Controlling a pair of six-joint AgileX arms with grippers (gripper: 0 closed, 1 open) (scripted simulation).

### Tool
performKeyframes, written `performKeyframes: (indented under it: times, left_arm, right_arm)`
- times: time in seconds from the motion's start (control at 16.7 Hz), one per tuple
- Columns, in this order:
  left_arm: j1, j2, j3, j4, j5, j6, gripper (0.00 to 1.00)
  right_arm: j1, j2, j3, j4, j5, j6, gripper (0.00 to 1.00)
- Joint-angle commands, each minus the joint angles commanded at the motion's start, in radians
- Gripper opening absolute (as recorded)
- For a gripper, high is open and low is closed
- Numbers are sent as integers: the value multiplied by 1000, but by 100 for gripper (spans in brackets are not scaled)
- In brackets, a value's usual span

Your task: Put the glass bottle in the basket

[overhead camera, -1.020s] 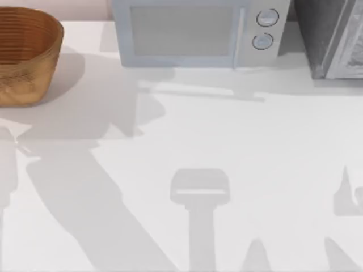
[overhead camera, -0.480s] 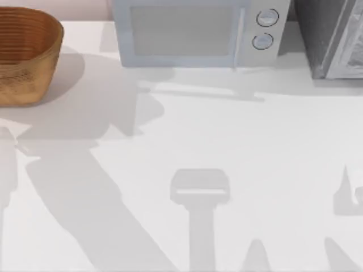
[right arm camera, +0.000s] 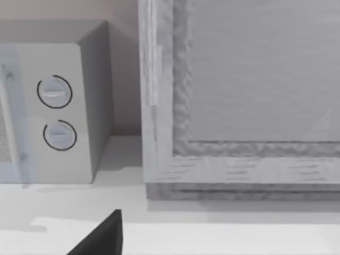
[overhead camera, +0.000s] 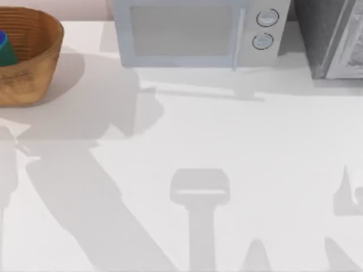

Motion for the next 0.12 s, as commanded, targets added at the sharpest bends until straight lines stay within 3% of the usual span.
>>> performKeyframes:
  times: [0.12]
  left_arm:
    - [0,0,0,0,0,0,100]
  right_arm:
    - [0,0,0,0,0,0,100]
